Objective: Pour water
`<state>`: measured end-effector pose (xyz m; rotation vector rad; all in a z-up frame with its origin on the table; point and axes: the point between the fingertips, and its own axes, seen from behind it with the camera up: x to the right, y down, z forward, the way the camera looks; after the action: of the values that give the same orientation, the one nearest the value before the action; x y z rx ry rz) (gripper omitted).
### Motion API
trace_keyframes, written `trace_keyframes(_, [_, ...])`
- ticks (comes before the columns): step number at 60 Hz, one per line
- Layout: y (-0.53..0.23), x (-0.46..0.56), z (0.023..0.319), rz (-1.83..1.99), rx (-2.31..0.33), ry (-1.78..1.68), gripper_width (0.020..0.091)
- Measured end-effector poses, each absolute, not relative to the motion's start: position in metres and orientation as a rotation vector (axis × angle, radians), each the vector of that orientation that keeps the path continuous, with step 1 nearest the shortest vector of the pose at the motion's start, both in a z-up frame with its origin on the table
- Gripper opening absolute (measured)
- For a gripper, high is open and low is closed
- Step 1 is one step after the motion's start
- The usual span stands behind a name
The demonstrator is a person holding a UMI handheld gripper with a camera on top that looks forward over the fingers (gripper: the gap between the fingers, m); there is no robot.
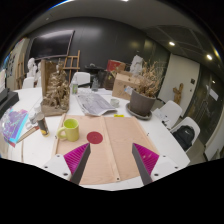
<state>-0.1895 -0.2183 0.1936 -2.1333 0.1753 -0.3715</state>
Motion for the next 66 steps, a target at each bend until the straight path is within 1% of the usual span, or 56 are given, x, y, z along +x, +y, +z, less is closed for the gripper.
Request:
trace_keyframes(4, [-0.216, -0.206, 0.189, -0.341, -2.142, 0.146, 0.0857])
trace_keyframes(17, [-0.199, -0.328, 0.162, -0.201, -2.161, 0.018, 0.0858])
trace_keyframes(25, [-0.176, -0.403, 0.141, -0.078, -2.142, -0.057, 0.0860])
trace_keyframes(36, [-0.113, -0.472, 0.112, 0.012, -2.083, -0.096, 0.0859])
trace_keyframes(46, [-0.040, -0.488, 0.095, 0.020, -2.017, -0.021, 0.0864])
trace_keyframes(51, [-0.008, -0.489, 0.081, 0.002, -2.000, 0.002, 0.0861])
trace_keyframes(59, [0.027, -0.495, 0.056, 0.012, -1.992, 0.028, 0.0808])
trace_keyframes(63, [0.037, -0.501, 0.051, 0.031, -1.975, 0.011, 0.0717])
trace_keyframes(66, [0.041, -0.502, 0.049, 0.027, -1.957, 0.003, 0.0612])
